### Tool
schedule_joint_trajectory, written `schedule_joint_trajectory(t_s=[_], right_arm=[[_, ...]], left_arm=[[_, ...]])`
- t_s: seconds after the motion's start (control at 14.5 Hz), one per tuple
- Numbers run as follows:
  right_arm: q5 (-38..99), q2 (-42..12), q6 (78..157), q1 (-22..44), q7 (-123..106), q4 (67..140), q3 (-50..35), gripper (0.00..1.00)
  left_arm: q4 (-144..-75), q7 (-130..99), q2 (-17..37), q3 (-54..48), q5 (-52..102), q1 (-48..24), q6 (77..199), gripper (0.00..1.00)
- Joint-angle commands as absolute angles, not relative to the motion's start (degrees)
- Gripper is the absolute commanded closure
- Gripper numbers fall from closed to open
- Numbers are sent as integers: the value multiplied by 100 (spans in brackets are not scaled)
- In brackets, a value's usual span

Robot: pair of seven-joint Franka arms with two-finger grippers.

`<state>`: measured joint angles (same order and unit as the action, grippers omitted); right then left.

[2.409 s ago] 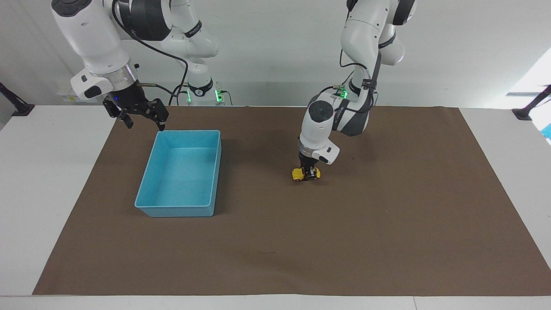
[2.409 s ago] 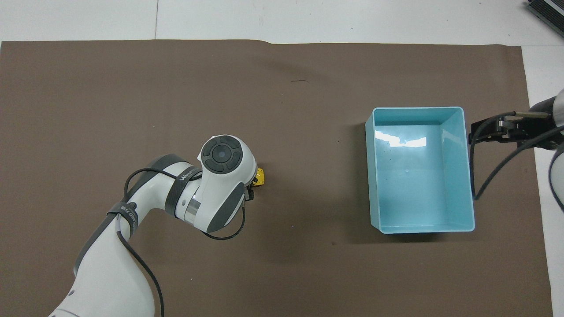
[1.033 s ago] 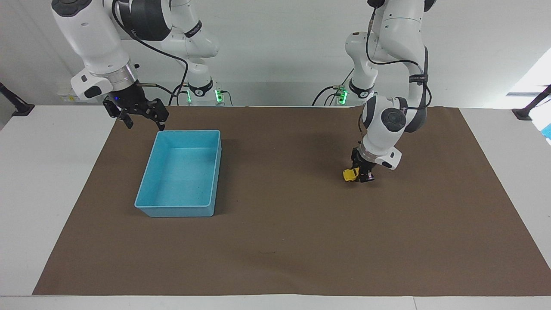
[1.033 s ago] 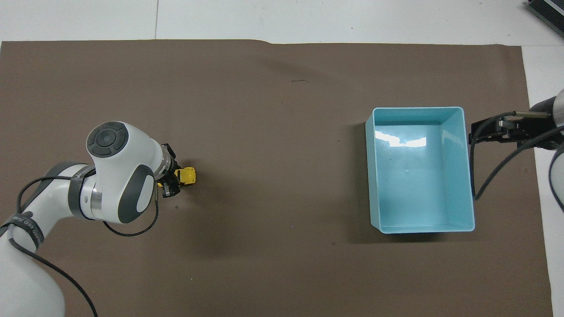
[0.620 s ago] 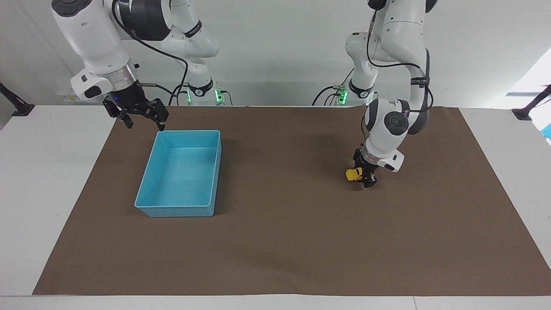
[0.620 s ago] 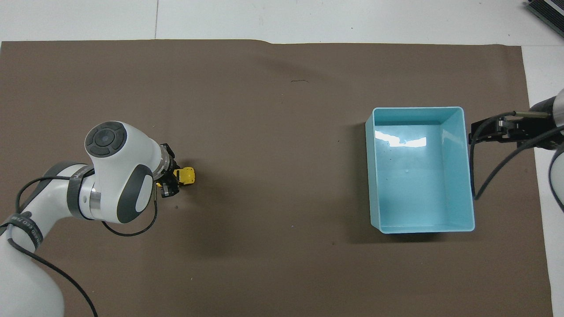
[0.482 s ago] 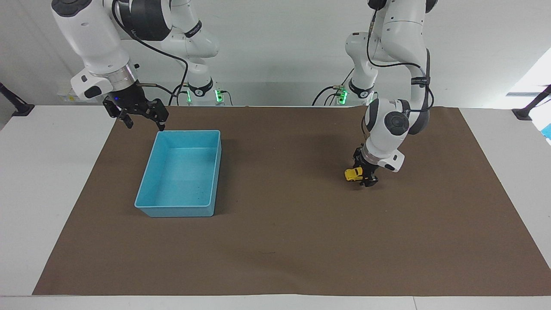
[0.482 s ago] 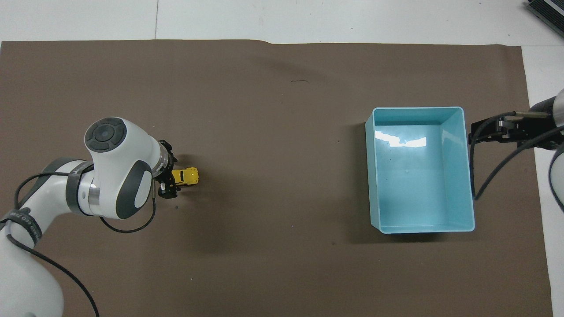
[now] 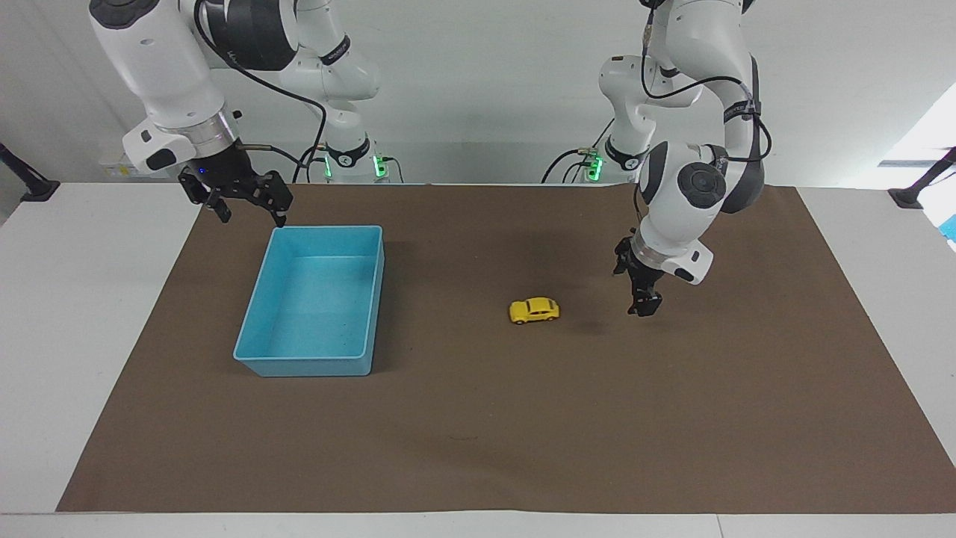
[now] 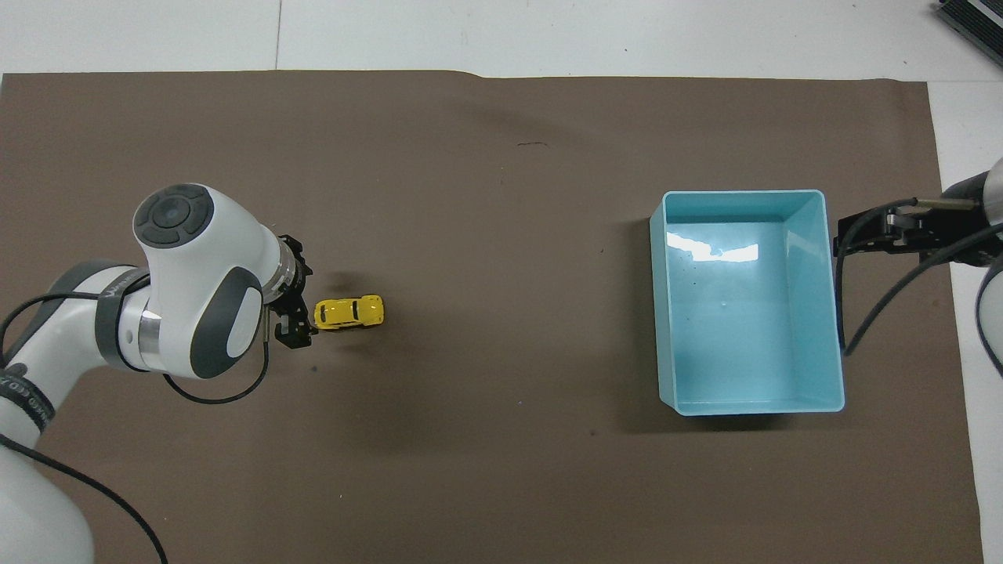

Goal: Wind up and store yellow beetle car

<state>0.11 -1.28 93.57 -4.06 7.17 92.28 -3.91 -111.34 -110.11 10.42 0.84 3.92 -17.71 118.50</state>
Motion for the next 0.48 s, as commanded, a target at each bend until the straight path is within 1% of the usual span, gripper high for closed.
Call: schedule_joint_trajectory(t_s=[0.0,0.21,0.41], right_arm=[[35,-44,9475,-466,668,9343,-431,0],[35,-44,9466,-466,668,9343,-431,0],[35,-35,9466,-483,598,9360,-439,0]], left_arm=[[-10794,-10934,1090,123,299,-1784,11760,0],[-10644,-10812,1125,114,290,-1802,11786,0],[-10381,-9970,1064,114,290,-1793,11743,0]])
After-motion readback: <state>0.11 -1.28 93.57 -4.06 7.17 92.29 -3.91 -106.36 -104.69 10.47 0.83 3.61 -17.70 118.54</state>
